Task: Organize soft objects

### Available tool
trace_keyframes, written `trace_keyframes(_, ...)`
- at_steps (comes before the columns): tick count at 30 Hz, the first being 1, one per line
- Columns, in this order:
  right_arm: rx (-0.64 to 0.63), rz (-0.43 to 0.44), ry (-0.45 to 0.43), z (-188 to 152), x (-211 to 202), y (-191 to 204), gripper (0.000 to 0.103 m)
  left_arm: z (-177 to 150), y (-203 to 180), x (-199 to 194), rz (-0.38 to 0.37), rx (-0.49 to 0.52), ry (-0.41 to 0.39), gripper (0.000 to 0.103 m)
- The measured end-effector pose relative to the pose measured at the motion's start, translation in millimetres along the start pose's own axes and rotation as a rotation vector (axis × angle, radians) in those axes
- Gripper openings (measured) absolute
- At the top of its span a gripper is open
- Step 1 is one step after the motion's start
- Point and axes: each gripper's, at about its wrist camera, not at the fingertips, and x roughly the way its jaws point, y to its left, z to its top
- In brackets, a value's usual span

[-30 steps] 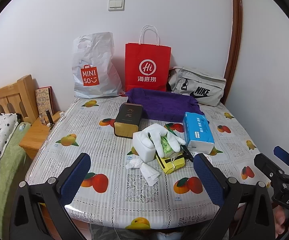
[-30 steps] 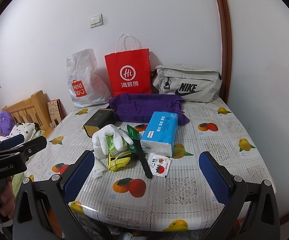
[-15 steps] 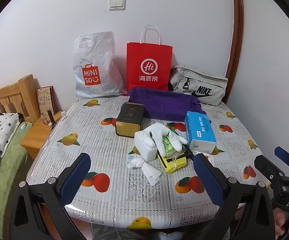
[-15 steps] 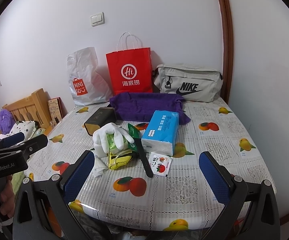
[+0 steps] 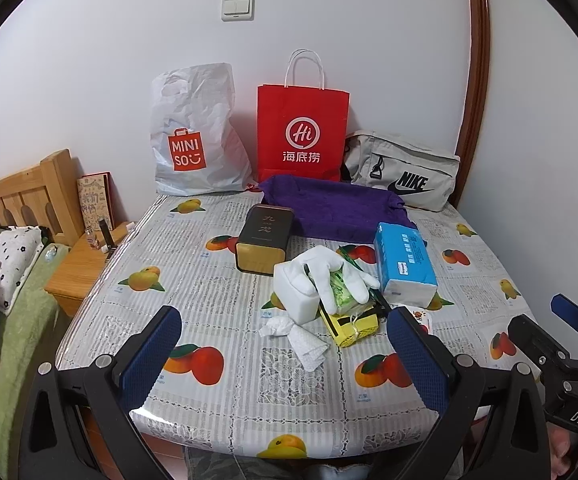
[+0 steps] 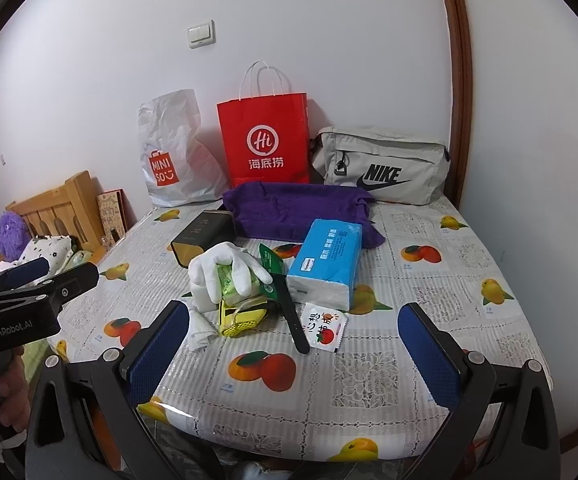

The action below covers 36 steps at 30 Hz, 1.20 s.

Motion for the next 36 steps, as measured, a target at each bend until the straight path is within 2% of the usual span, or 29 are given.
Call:
trace_keyframes(8, -0.011, 0.000, 0.015, 1, 5, 2, 0.103, -1, -3, 4, 0.028, 0.010, 0.000, 0.103)
trace_keyframes(14, -0.047, -0.047, 0.031, -2, 14, 6, 0.103, -5, -1, 20, 0.013, -0.008, 0.053, 0.103)
trace_keyframes(19, -0.055, -0.036, 0.022, -3, 19, 2, 0.103, -8, -1, 31, -0.024, 0.023, 0.065, 0.103)
trace_keyframes(24, -0.089, -0.037, 0.002, -6, 32, 2, 0.103, -14, 0, 49, -0.003, 0.037, 0.078, 0.103)
trace_keyframes(29, -0.049, -0.063, 0.041, -12, 57, -9, 0.103, -21, 10, 74, -0.036, -0.004, 0.097, 0.103)
trace_keyframes(31, -0.030, -0.077, 0.054, -14, 67, -14, 0.103, -25, 12, 86, -0.083, -0.016, 0.103, 0.103)
trace_keyframes(34, -0.004, -0.074, 0.100, -18, 83, -22, 0.103, -28, 13, 105, -0.099, -0.037, 0.144, 0.103)
trace_keyframes(36, -0.028, -0.087, 0.145, -21, 97, -23, 0.103, -28, 8, 121, -0.104, -0.014, 0.178, 0.103)
